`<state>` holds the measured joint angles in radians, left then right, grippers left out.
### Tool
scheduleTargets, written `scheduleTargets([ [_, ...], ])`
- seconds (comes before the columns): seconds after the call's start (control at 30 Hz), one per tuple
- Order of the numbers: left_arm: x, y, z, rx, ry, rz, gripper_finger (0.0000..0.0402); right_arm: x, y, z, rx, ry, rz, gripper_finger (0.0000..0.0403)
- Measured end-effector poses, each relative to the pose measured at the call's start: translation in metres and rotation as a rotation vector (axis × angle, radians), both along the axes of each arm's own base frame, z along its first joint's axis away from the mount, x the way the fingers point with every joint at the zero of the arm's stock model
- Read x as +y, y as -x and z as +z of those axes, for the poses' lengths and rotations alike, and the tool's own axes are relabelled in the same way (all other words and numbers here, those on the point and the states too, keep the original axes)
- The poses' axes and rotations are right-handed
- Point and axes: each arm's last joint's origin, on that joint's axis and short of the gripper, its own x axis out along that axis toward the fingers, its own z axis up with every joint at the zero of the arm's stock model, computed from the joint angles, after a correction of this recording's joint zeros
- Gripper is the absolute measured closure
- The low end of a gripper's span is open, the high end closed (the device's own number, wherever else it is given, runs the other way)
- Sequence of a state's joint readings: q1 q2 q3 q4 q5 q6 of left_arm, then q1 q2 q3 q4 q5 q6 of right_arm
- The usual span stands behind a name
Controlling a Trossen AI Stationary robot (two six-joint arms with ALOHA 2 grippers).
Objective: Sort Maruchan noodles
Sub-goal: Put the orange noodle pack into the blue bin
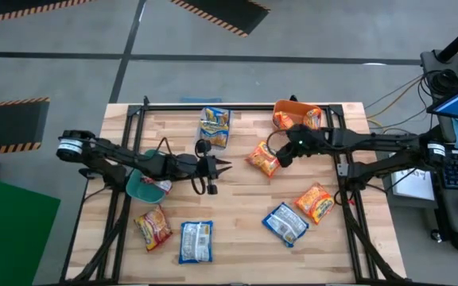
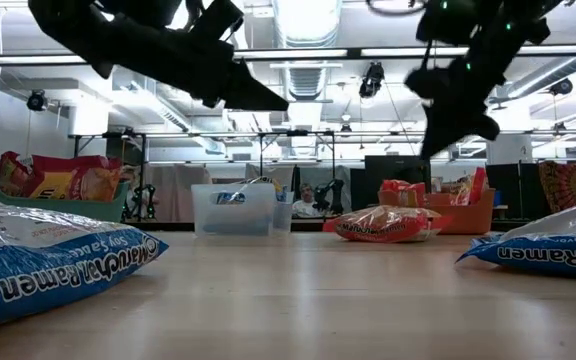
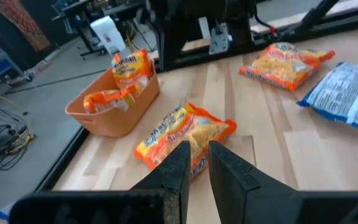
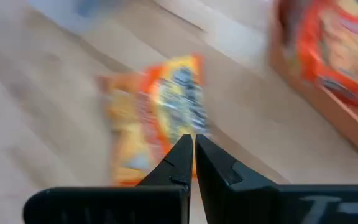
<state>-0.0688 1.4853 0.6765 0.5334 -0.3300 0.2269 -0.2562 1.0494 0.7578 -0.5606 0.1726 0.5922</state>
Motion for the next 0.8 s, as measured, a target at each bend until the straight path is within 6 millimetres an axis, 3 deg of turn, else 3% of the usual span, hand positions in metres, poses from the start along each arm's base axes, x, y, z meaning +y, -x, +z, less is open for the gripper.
scheduleTargets([
  [0.27, 0.0, -0.002, 0.002, -0.001, 0.0, 0.001, 0.0362, -0.005, -0.008, -0.049, 0.196, 0.033, -0.06, 0.0394],
  [0.47, 0.0, -0.001, 0.002, 0.001, 0.0, 0.0, 0.0362, -0.008, -0.032, -0.072, 0.135, -0.037, -0.002, 0.0394],
  [0.63, 0.0, -0.001, 0.0, 0.023, -0.002, 0.0, 0.0362, 0.001, -0.047, -0.069, -0.005, -0.169, 0.149, 0.0394],
  [0.8, 0.0, -0.001, -0.001, 0.028, -0.002, 0.0, 0.0362, 0.002, -0.04, -0.051, -0.05, -0.182, 0.129, 0.0394],
])
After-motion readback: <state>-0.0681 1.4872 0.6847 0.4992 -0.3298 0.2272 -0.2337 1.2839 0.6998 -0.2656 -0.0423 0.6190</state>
